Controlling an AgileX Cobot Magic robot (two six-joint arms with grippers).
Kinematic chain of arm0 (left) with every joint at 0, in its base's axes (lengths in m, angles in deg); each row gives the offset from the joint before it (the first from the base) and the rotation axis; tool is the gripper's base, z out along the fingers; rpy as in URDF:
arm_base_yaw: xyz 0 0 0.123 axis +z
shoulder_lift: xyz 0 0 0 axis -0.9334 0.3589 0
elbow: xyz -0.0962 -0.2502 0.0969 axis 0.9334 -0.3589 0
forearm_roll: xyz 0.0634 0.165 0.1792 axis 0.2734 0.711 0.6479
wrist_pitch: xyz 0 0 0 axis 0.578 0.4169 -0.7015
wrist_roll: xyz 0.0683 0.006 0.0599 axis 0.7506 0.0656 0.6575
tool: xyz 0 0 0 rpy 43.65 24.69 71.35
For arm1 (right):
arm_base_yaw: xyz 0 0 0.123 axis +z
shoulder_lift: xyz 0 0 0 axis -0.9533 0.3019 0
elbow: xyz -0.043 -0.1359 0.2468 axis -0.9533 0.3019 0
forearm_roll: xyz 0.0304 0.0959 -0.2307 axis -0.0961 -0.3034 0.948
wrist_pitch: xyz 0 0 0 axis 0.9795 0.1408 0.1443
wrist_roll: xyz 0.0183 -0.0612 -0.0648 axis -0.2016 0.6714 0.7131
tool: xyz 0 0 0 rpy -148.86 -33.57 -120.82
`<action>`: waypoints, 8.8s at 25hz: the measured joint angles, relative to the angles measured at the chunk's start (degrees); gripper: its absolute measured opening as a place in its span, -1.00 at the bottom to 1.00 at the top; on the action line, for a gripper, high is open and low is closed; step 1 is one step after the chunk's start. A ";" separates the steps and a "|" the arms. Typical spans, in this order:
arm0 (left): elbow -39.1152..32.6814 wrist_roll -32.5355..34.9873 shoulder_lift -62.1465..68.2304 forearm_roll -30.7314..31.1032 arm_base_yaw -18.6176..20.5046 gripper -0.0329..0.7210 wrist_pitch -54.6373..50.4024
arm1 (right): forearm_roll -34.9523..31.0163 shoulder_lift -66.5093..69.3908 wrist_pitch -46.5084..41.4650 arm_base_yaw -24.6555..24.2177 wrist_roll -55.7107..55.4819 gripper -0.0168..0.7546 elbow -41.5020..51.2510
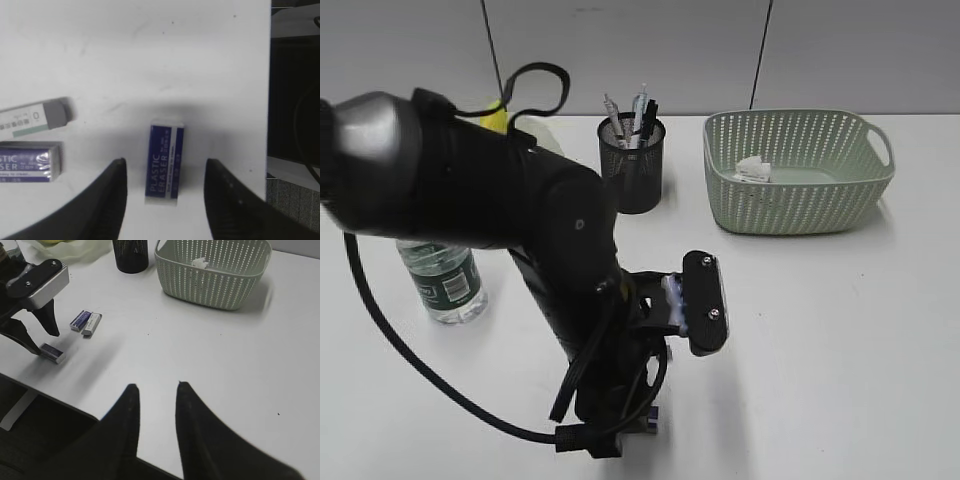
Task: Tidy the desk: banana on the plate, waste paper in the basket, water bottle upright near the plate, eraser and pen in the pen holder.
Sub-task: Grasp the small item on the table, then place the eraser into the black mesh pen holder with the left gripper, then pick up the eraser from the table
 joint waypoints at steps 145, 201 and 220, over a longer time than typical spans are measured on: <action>-34.20 -41.11 -106.62 7.10 39.96 0.03 -20.88 | -12.56 120.27 10.15 6.50 1.56 0.23 -48.48; -34.20 -41.13 -106.62 7.10 39.96 -0.09 -20.88 | -10.27 131.28 -1.47 6.62 2.79 -0.45 -63.91; -34.20 -41.13 -106.62 7.10 39.96 -0.09 -20.88 | -6.58 131.59 -0.24 6.57 2.19 -0.12 -63.95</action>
